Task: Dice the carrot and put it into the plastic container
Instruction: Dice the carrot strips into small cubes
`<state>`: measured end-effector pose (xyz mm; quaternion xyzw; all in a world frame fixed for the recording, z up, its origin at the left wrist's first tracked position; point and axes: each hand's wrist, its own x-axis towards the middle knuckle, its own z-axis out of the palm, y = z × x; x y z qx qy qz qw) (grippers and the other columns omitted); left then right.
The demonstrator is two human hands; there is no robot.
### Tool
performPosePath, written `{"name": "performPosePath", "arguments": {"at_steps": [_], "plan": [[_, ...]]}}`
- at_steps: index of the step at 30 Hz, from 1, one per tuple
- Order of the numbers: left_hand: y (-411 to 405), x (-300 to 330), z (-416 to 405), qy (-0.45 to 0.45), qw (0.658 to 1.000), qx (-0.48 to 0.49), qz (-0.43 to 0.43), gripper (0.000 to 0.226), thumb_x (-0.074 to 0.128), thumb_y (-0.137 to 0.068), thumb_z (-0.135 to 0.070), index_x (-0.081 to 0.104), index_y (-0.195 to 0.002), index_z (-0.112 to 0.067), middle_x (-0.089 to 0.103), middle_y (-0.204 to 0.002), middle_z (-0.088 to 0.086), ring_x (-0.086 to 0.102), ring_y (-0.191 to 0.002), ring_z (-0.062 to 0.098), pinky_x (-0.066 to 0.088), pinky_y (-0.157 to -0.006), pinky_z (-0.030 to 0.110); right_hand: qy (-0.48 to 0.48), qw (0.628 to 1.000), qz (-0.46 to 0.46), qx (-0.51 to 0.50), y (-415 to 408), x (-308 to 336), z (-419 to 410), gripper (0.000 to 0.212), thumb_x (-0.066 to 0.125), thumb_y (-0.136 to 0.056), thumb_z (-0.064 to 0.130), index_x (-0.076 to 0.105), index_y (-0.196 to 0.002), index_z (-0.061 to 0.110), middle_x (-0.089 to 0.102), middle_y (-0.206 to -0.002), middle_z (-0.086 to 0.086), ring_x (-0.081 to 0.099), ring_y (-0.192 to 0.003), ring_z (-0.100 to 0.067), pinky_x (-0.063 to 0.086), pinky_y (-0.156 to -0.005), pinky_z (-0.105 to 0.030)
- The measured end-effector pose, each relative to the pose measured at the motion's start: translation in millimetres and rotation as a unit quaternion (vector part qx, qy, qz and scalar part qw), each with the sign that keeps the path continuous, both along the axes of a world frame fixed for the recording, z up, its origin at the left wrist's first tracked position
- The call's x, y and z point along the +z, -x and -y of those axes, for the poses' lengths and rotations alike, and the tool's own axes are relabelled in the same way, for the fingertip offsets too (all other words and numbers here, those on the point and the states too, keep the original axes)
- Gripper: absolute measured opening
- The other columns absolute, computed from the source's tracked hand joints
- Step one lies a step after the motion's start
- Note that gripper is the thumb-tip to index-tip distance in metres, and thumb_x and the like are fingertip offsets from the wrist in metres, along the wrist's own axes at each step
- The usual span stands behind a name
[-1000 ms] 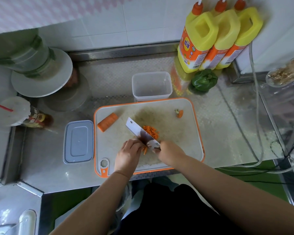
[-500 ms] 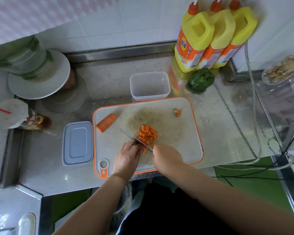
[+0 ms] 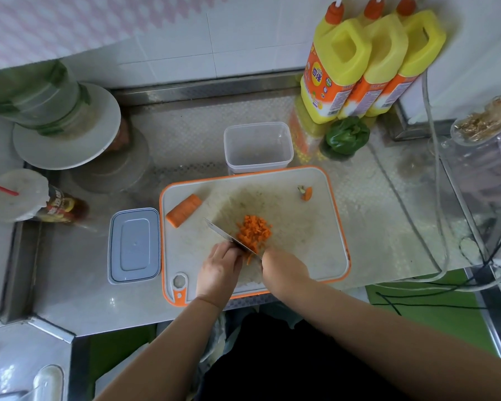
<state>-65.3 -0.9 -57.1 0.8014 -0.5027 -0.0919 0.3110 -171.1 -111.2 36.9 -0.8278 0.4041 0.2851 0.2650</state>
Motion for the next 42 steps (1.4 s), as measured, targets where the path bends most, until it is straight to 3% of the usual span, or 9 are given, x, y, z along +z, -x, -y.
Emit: {"name": "performPosePath", "arguments": {"at_steps": [3,11,21,26,29,32,36,40,42], "plan": [[0,2,-1,0.004,1.0,0.002,0.003,0.024,0.054,-0.09,-0.026,0.072,-0.09,-0.01,0.066,-0.095,0.001,0.057,-0.088,0.02,0.05,-0.071,0.031,0.001,1.0,0.008,0.005,2,-2,-2,0.017,0.045,-0.097,0.01,0.061,-0.103,0.009,0.066,-0.097,-0.01,0.063,-0.091,-0.029,0.045,-0.067,-0.033],[0,2,-2,-0.005,1.0,-0.004,0.005,0.026,0.053,-0.09,-0.026,0.073,-0.09,-0.01,0.067,-0.096,0.001,0.06,-0.088,0.022,0.054,-0.07,0.033,0.005,1.0,0.03,0.004,-1,-1,-2,0.016,0.046,-0.096,0.009,0.059,-0.105,0.008,0.066,-0.097,-0.01,0.064,-0.089,-0.029,0.044,-0.064,-0.032],[-1,13,-4,0.018,0.999,-0.006,0.027,0.02,0.056,-0.087,-0.02,0.072,-0.087,-0.008,0.066,-0.094,0.003,0.059,-0.085,0.02,0.052,-0.071,0.029,-0.023,0.997,0.066,-0.039,4,-1,6,0.021,0.048,-0.098,0.026,0.06,-0.1,0.008,0.064,-0.093,-0.01,0.062,-0.091,-0.03,0.043,-0.067,-0.033],[0,14,-10,-0.007,1.0,0.01,0.017,0.023,0.054,-0.089,-0.024,0.07,-0.091,-0.008,0.063,-0.096,0.004,0.058,-0.087,0.02,0.049,-0.07,0.03,-0.01,0.996,0.084,-0.027,4,2,5,0.015,0.049,-0.097,0.022,0.058,-0.098,0.01,0.05,-0.074,-0.002,0.06,-0.083,-0.029,0.04,-0.064,-0.031],[-1,13,-9,-0.024,1.0,0.007,0.009,0.024,0.052,-0.087,-0.024,0.07,-0.09,-0.008,0.063,-0.095,0.003,0.056,-0.088,0.02,0.05,-0.067,0.032,0.004,0.996,0.089,-0.003,3,5,1,0.014,0.048,-0.097,0.018,0.058,-0.099,0.009,0.052,-0.078,-0.004,0.061,-0.084,-0.029,0.042,-0.064,-0.032],[-3,12,-5,-0.025,1.0,0.008,-0.007,0.009,0.065,-0.084,-0.013,0.071,-0.09,-0.01,0.065,-0.094,0.002,0.057,-0.088,0.019,0.05,-0.07,0.031,0.019,0.997,0.07,0.019,1,5,-1,0.013,0.048,-0.095,0.011,0.059,-0.101,0.009,0.048,-0.073,-0.002,0.059,-0.079,-0.03,0.041,-0.064,-0.032],[-3,14,-3,-0.034,0.999,0.004,-0.021,0.016,0.077,-0.075,0.001,0.073,-0.088,-0.008,0.067,-0.093,0.002,0.061,-0.085,0.021,0.054,-0.069,0.033,0.024,0.999,0.035,0.03,-1,2,0,0.017,0.047,-0.092,0.001,0.06,-0.101,0.007,0.037,-0.063,0.001,0.048,-0.071,-0.025,0.041,-0.064,-0.033],[-2,14,-2,-0.035,0.999,0.0,-0.008,0.013,0.075,-0.077,-0.001,0.073,-0.088,-0.009,0.067,-0.091,0.003,0.061,-0.082,0.024,0.055,-0.064,0.035,0.01,1.0,0.025,0.001,-7,-3,-3,0.018,0.047,-0.092,0.002,0.06,-0.105,0.007,0.046,-0.068,-0.002,0.048,-0.072,-0.025,0.042,-0.065,-0.033],[-3,13,-2,-0.029,1.0,-0.002,0.005,0.01,0.063,-0.083,-0.013,0.072,-0.087,-0.011,0.066,-0.09,0.002,0.058,-0.082,0.022,0.054,-0.06,0.034,0.004,1.0,0.021,-0.017,-8,-6,-5,0.018,0.048,-0.093,0.005,0.061,-0.104,0.008,0.055,-0.078,-0.007,0.049,-0.071,-0.026,0.042,-0.063,-0.033]]}}
